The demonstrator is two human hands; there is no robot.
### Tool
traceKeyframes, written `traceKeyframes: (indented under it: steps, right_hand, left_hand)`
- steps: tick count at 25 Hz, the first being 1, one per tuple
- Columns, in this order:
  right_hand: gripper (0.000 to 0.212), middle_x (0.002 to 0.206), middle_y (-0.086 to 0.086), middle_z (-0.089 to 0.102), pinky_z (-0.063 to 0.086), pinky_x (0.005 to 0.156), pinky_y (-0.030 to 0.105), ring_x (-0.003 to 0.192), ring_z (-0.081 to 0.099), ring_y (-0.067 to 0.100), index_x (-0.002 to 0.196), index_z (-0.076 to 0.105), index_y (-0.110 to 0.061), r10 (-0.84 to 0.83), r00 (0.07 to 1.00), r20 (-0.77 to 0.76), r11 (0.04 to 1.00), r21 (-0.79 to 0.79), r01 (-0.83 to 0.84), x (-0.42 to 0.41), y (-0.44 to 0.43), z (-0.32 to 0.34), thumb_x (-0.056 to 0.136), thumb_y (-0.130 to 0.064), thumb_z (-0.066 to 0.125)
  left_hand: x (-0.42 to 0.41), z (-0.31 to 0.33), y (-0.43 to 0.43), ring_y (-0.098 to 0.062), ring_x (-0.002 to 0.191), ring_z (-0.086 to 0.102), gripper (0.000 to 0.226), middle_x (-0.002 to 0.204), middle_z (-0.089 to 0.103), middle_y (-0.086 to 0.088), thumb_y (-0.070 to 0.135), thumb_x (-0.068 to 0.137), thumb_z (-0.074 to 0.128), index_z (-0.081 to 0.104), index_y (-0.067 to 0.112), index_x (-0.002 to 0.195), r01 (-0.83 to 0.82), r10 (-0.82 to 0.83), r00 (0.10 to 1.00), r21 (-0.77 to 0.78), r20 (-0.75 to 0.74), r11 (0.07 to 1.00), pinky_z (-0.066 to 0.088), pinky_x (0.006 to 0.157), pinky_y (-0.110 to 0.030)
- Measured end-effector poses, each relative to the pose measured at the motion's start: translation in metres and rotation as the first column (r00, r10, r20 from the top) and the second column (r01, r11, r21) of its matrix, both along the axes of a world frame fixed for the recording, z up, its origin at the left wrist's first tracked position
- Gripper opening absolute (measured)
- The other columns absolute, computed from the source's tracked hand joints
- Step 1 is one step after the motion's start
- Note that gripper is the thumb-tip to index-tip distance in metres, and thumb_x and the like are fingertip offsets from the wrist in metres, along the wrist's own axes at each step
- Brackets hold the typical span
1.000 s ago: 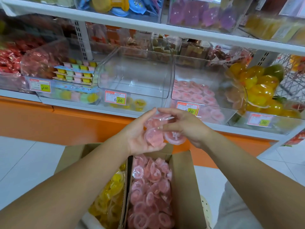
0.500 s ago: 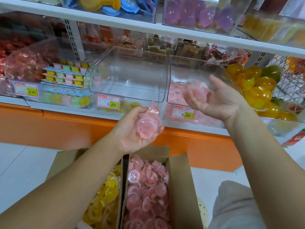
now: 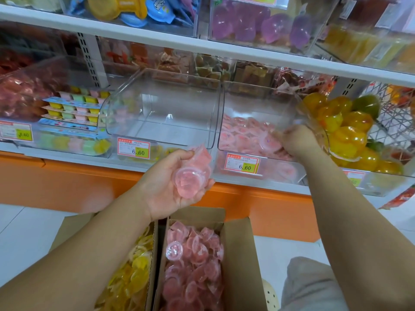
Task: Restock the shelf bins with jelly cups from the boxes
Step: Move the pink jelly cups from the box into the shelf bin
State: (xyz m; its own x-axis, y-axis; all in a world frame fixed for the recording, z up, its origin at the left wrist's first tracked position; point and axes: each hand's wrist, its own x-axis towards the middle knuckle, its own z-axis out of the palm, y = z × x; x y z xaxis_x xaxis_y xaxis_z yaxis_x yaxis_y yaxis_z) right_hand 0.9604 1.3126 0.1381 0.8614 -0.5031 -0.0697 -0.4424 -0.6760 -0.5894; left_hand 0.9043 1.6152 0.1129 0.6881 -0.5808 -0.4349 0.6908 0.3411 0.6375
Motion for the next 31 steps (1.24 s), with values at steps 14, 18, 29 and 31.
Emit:
traceKeyframes:
  steps: [14,18,29,31]
  right_hand:
    - [0.068,0.122,0.018,0.061,0.048,0.095,0.038,0.11,0.058,0.033,0.129,0.051,0.0,0.098,0.946,-0.309,0.972,-0.173,-0.158,-0.019,0.002,0.007,0.078,-0.038,0.077]
    - [0.069,0.124,0.015,0.06,0.047,0.091,0.035,0.11,0.058,0.032,0.132,0.049,-0.005,0.098,0.93,-0.354,0.967,-0.189,-0.174,-0.022,0.0,0.009,0.079,-0.039,0.076]
    - [0.037,0.084,0.013,0.07,0.048,0.053,0.023,0.066,0.067,0.02,0.087,0.069,-0.008,0.624,0.77,-0.132,0.719,0.483,-0.5,-0.055,0.089,0.061,0.084,-0.045,0.064]
    - [0.026,0.082,0.015,0.069,0.049,0.049,0.02,0.06,0.066,0.017,0.095,0.068,-0.001,0.622,0.78,-0.068,0.696,0.504,-0.511,-0.055,0.09,0.063,0.085,-0.025,0.069]
  left_hand:
    - [-0.003,-0.003,-0.007,-0.028,0.093,0.069,0.05,0.103,0.068,-0.016,0.036,0.076,0.066,0.062,0.014,0.121,0.025,-0.029,0.998,0.064,0.06,0.998,0.056,0.047,-0.029]
    - [-0.005,-0.001,-0.009,-0.028,0.094,0.068,0.053,0.104,0.069,-0.017,0.035,0.075,0.069,0.061,0.012,0.123,0.024,-0.029,0.998,0.088,0.059,0.996,0.057,0.048,-0.03]
    - [-0.017,0.016,-0.033,-0.025,0.093,0.072,0.075,0.131,0.064,-0.007,0.039,0.062,0.08,0.054,0.034,0.132,-0.135,0.079,0.964,0.213,0.252,0.968,0.055,0.052,-0.029]
    - [-0.017,0.015,-0.035,-0.023,0.091,0.072,0.072,0.132,0.062,-0.006,0.042,0.064,0.08,0.055,0.037,0.131,-0.153,0.098,0.96,0.198,0.264,0.968,0.055,0.054,-0.03]
